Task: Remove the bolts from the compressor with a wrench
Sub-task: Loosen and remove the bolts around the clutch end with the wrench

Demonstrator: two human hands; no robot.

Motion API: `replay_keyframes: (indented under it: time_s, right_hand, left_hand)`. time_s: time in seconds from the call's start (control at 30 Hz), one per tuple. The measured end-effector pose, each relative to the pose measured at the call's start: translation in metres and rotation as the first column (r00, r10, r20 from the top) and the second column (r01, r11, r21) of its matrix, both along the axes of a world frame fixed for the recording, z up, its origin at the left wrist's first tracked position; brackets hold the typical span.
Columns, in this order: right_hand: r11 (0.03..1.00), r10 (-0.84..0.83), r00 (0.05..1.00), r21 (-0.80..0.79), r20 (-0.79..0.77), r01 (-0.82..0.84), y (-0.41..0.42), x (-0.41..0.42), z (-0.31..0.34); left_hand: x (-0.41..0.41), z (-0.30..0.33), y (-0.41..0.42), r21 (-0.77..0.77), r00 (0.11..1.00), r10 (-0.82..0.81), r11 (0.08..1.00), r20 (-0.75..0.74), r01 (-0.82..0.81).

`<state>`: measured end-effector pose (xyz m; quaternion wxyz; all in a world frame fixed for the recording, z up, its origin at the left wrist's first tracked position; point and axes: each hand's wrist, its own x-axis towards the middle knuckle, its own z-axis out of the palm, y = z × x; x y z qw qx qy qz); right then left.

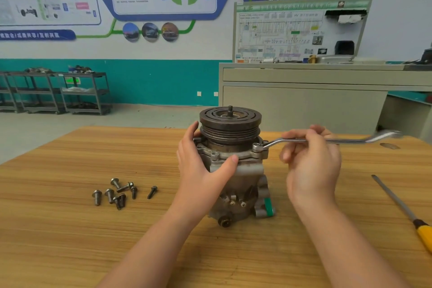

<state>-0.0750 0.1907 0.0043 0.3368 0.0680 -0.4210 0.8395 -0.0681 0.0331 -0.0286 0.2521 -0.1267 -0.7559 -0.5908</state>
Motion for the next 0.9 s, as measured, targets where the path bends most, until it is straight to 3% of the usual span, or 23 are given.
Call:
replay_keyframes:
  time_s: [0.07, 0.13, 0.27, 0.37, 0.43, 0.5, 0.67, 0.9]
  right_hand:
    - [0.954, 0.274, 0.948, -0.166, 0.159, -0.248, 0.01, -0.011, 0.003]
    - [0.886, 0.429, 0.881, -0.285, 0.199, -0.367, 0.016, -0.015, 0.004]
    - [0.869, 0.354, 0.935, -0.372, 0.005, -0.327, 0.023, -0.011, 0.01]
    - [0.996, 0.072, 0.995, -0.047, -0.066, -0.075, 0.021, 0.001, 0.016]
    - [0.972, -0.11, 0.978, 0.185, -0.176, 0.142, 0.016, 0.008, 0.016]
    - [0.907, -0.177, 0.932, 0.316, -0.317, 0.279, 0.01, 0.015, 0.014]
    - [0.767, -0.14, 0.865, 0.501, -0.481, 0.402, 0.0, 0.02, 0.005]
    - [0.511, -0.196, 0.716, 0.553, -0.67, 0.658, -0.003, 0.02, -0.003]
  left_hand:
    - [0.0, 0.001, 0.0, -0.008, 1.0, 0.007, 1.0, -0.003, -0.007]
    - [0.001, 0.001, 0.001, -0.009, 1.0, 0.014, 1.0, -0.007, -0.014]
    - [0.002, 0.002, 0.001, -0.017, 1.0, 0.006, 1.0, 0.002, -0.006]
    - [0.001, 0.002, 0.001, -0.019, 1.0, 0.002, 1.0, -0.001, -0.002]
    - [0.0, 0.001, 0.001, -0.02, 1.0, 0.005, 1.0, -0.007, -0.005]
    - [0.0, 0.0, 0.001, -0.028, 1.0, 0.017, 0.999, -0.015, -0.018]
    - [0.0, -0.002, 0.001, -0.044, 0.998, 0.047, 0.998, -0.036, -0.048]
    - [-0.003, -0.004, 0.0, -0.048, 0.998, 0.045, 0.998, -0.044, -0.047]
